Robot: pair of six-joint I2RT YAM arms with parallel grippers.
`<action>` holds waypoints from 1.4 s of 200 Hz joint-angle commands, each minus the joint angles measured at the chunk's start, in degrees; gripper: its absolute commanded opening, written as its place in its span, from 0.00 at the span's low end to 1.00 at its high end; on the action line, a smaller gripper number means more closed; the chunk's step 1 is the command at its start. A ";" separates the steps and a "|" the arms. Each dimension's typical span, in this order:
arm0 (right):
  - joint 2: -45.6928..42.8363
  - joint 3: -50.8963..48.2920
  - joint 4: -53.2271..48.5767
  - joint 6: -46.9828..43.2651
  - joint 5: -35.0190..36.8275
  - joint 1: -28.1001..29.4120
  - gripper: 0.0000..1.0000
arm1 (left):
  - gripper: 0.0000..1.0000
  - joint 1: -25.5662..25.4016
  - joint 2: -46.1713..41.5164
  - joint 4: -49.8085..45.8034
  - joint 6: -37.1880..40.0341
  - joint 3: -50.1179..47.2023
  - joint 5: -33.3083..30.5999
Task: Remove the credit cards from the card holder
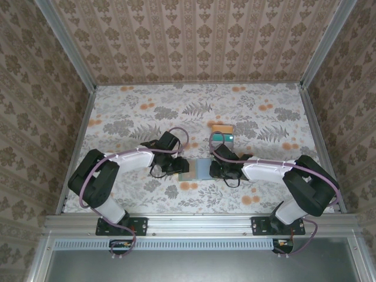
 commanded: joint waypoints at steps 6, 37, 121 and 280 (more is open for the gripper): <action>1.14 0.64 -0.20 1.10 -0.60 0.71 0.24 | 0.42 -0.92 0.29 -0.69 1.50 0.97 0.36; 1.44 0.64 -0.12 1.19 -0.66 0.76 0.25 | 0.42 -1.46 -0.73 0.58 1.74 1.24 1.37; 2.43 0.95 0.10 1.17 -0.93 0.89 0.25 | 0.41 -1.89 -3.56 -0.29 2.02 2.33 0.89; 2.10 0.55 0.32 1.21 -0.67 0.91 0.25 | 0.45 -1.27 -4.61 -4.21 1.02 1.95 -5.09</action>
